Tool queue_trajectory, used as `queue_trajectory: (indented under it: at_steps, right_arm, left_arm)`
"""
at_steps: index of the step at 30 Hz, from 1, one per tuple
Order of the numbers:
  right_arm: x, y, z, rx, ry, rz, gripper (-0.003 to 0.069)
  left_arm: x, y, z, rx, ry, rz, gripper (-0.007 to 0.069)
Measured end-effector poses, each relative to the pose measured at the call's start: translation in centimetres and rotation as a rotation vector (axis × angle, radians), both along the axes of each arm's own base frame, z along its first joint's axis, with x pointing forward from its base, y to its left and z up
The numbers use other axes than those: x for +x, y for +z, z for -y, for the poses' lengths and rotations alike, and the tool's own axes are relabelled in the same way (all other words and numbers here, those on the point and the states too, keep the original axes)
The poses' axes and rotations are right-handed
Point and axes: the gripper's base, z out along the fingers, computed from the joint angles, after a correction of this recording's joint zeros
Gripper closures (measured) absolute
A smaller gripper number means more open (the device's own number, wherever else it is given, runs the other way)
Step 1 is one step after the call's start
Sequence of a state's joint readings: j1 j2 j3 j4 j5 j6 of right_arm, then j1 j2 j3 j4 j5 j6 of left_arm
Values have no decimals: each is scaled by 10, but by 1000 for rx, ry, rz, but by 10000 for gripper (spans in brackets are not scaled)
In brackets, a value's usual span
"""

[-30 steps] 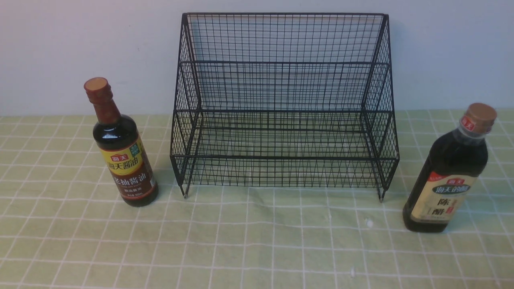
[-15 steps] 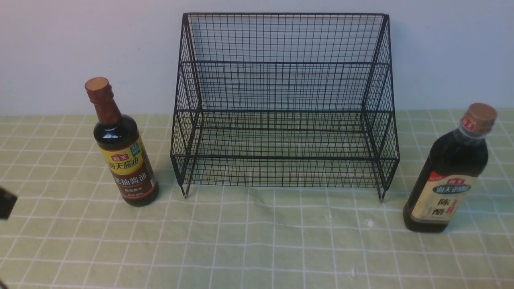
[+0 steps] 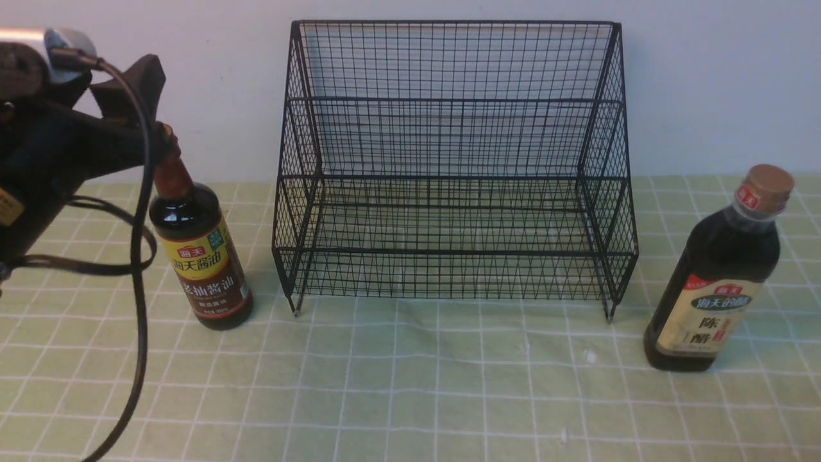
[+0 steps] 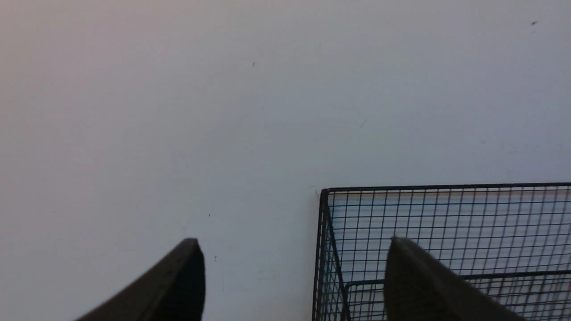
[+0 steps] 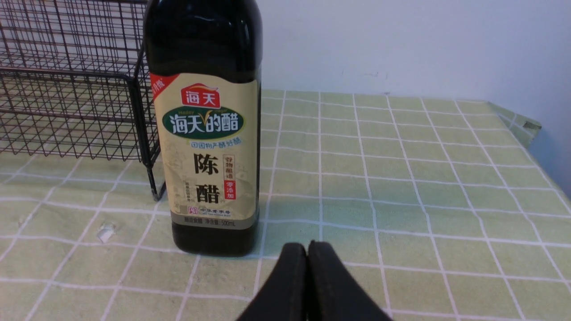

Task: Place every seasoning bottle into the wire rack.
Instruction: Use the left arm to grab the condiment bottle closest to it

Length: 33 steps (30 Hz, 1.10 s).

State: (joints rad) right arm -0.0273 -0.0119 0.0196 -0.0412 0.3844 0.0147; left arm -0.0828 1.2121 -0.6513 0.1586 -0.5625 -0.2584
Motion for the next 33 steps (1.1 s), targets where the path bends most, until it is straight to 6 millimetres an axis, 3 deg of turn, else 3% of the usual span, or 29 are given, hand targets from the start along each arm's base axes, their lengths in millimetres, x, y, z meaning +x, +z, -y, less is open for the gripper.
queue_trajectory:
  at_steps: [8,25,29,30,33]
  right_arm:
    - [0,0,0,0,0,0,673]
    - [0,0,0,0,0,0,673]
    - [0,0,0,0,0,0,673]
    - [0,0,0,0,0,0,673]
    - [0,0,0,0,0,0,673]
  left_arm:
    - [38,-22,0,-36,37,-92,123]
    - [64,-75,1,-29,52,-260,128]
    - [66,-81,1,-26,53,-285,235]
    - [66,-81,1,-22,52,-290,341]
    - [62,-77,1,12,43,-310,366]
